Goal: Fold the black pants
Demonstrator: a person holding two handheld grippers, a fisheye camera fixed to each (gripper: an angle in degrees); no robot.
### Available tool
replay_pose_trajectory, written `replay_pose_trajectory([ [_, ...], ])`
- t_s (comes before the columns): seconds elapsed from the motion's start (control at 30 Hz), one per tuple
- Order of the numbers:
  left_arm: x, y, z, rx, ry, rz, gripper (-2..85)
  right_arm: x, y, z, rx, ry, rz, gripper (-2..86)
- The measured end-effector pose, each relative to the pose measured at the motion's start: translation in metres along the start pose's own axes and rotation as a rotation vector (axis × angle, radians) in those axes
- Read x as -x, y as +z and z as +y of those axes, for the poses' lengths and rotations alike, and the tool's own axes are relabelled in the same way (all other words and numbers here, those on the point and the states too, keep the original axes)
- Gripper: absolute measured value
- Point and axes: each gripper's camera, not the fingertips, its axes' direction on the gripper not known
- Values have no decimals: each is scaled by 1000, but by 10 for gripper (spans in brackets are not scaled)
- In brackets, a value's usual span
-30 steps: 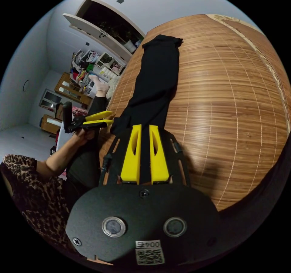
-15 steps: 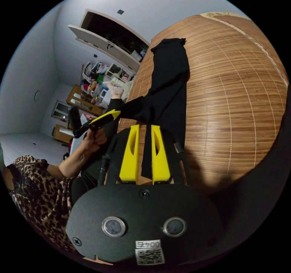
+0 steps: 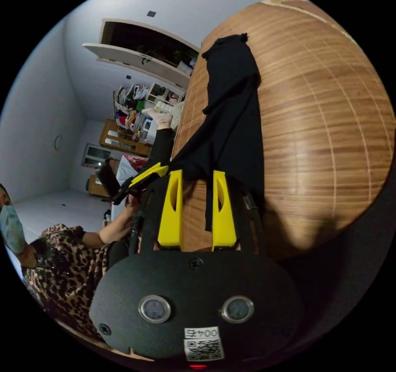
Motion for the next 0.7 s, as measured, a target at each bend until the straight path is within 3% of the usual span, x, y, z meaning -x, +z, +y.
replay_pose_trajectory([
  [0.13, -9, -6, 18, -3, -5, 20, 12, -32, 9, 13, -3, 265, -239, 119],
  [0.47, -42, -17, 59, 5, 20, 19, 12, -50, 36, 9, -3, 510, -406, 115],
  [0.6, -54, -17, 71, 14, 21, 21, 14, -52, 37, 2, -44, 542, -398, 40],
  [0.7, -71, -31, 70, -22, 65, 2, 15, -13, 17, -29, -74, 372, -329, 35],
])
